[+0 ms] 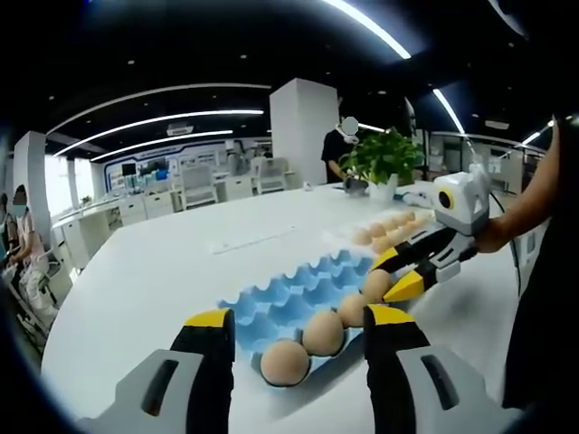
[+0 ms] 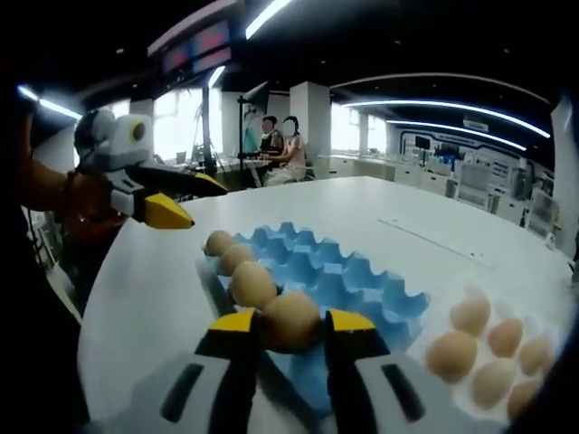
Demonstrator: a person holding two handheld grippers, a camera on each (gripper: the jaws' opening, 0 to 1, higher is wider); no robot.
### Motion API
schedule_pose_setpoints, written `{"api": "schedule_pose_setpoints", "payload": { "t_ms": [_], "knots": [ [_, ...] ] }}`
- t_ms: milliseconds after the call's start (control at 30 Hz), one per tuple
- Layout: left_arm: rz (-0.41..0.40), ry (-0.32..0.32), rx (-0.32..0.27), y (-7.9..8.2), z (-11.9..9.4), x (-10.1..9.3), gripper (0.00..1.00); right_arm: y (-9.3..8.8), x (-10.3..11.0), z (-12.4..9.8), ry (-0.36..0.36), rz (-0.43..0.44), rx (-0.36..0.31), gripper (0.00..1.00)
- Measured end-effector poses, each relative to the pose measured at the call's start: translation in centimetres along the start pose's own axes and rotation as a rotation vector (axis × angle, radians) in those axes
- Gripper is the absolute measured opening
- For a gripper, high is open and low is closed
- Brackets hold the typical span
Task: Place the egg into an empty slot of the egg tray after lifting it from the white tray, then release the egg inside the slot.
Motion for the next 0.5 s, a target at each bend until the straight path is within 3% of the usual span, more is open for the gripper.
{"api": "schedule_pose_setpoints", "payload": {
  "t_ms": [300, 500],
  "knots": [
    [0.018, 0.013, -0.018, 0.3, 0.0, 0.1, 0.63, -0.4, -0.4, -1.3, -0.011, 0.025, 0.005, 0.29],
    [0.015, 0.004, -0.012, 0.1, 0.0, -0.1, 0.61, -0.4, -0.5, -1.8, -0.016, 0.033, 0.002, 0.28]
  ]
}}
Point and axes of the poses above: the point that each gripper's makers call its tool centre point, and the gripper's own axes: z roughly forward along the fingers, x roughly to its left, y roughly out of its top, the point moved 3 cm from there along -z, roughly backward along the fingers, and after that the axes turned 13 degrees about -z, right-handed, at the moved point
